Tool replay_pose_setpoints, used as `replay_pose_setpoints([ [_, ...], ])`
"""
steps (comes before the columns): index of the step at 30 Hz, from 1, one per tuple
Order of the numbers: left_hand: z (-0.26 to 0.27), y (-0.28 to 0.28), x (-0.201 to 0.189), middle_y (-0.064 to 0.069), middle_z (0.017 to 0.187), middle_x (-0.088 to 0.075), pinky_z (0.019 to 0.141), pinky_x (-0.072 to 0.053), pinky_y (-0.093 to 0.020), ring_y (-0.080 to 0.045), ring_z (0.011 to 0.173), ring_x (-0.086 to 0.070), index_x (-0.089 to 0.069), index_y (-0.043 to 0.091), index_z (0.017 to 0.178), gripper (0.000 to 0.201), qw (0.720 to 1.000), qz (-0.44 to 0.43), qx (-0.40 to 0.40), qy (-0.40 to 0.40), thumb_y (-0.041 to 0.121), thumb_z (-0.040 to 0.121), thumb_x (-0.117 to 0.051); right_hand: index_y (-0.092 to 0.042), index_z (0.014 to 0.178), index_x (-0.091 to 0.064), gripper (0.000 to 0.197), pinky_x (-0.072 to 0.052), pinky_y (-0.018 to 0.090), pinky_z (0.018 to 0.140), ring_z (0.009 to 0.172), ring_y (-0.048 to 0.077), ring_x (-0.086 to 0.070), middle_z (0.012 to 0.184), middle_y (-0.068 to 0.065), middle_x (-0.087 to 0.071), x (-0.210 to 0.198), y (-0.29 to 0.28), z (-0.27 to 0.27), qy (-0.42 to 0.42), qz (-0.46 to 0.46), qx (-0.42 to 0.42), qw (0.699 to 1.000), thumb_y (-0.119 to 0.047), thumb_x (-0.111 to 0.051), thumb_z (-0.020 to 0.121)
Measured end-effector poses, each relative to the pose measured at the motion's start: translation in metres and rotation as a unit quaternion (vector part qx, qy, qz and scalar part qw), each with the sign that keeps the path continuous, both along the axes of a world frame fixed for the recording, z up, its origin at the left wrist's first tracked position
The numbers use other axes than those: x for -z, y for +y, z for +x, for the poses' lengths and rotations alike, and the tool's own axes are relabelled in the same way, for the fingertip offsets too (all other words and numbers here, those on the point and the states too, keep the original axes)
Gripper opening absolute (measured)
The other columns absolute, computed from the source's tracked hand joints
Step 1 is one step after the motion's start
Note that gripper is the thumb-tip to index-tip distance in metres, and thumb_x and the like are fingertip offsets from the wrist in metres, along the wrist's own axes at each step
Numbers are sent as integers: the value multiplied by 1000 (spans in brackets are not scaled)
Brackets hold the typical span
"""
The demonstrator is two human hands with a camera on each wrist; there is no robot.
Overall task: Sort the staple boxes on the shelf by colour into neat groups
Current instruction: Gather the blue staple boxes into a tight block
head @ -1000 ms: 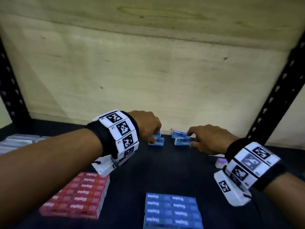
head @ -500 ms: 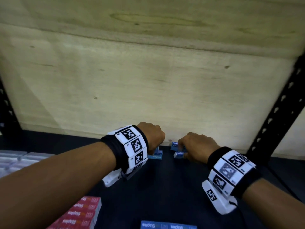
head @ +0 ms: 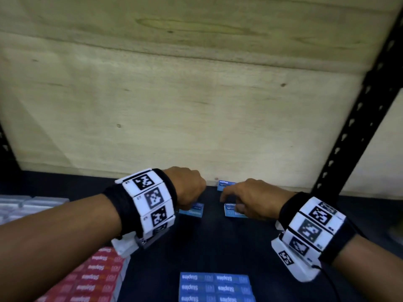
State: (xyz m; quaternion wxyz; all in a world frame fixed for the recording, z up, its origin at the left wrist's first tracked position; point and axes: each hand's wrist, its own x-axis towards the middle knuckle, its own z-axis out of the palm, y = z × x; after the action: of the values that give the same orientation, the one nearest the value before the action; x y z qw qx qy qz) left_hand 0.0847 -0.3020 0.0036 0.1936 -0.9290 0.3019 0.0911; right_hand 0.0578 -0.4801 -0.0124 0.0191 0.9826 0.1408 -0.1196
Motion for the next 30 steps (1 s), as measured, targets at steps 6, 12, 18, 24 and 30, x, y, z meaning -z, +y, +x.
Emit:
replay_pose_setpoints([
  [6, -29, 20, 7, -6, 106, -66, 57, -39, -25, -19, 77, -54, -69, 12, 107, 19, 998, -41, -1, 41, 18, 90, -62, -37, 125, -57, 33, -50, 30, 78, 88, 22, -64, 97, -1, -58, 5, -2, -22, 9, 9, 1, 1000, -21, -56, 96],
  [12, -54, 25, 5, -6, 94, -65, 48, -31, -22, -20, 69, -50, -70, 11, 102, 17, 998, -46, 12, 35, 18, 89, -62, -36, 113, -57, 25, -55, 36, 81, 82, 20, -63, 87, -3, -60, 8, 3, -46, 10, 8, 4, 1000, -23, -61, 92],
  [18, -77, 25, 2, 0, 105, -68, 49, -33, -19, -16, 79, -50, -68, 13, 111, 23, 998, -36, 23, 43, 25, 93, -60, -37, 107, -55, 23, -53, 34, 78, 82, 18, -63, 84, -4, -65, 6, 5, -68, 16, 10, -24, 1000, -24, -64, 89],
  [24, -89, 32, 5, 3, 95, -67, 71, -48, -28, -15, 81, -58, -69, 16, 104, 17, 994, -69, 7, 79, 26, 90, -66, -39, 111, -58, 26, -54, 35, 76, 75, 16, -61, 84, -5, -62, 7, 5, -83, 16, 1, -36, 999, -23, -59, 91],
  [30, -95, 40, 8, 3, 95, -71, 74, -51, -26, -12, 82, -63, -69, 17, 104, 17, 989, -102, -11, 110, 25, 90, -69, -41, 118, -58, 29, -53, 32, 80, 80, 13, -63, 91, -5, -68, 9, 4, -91, 10, 6, -66, 998, -25, -59, 94],
])
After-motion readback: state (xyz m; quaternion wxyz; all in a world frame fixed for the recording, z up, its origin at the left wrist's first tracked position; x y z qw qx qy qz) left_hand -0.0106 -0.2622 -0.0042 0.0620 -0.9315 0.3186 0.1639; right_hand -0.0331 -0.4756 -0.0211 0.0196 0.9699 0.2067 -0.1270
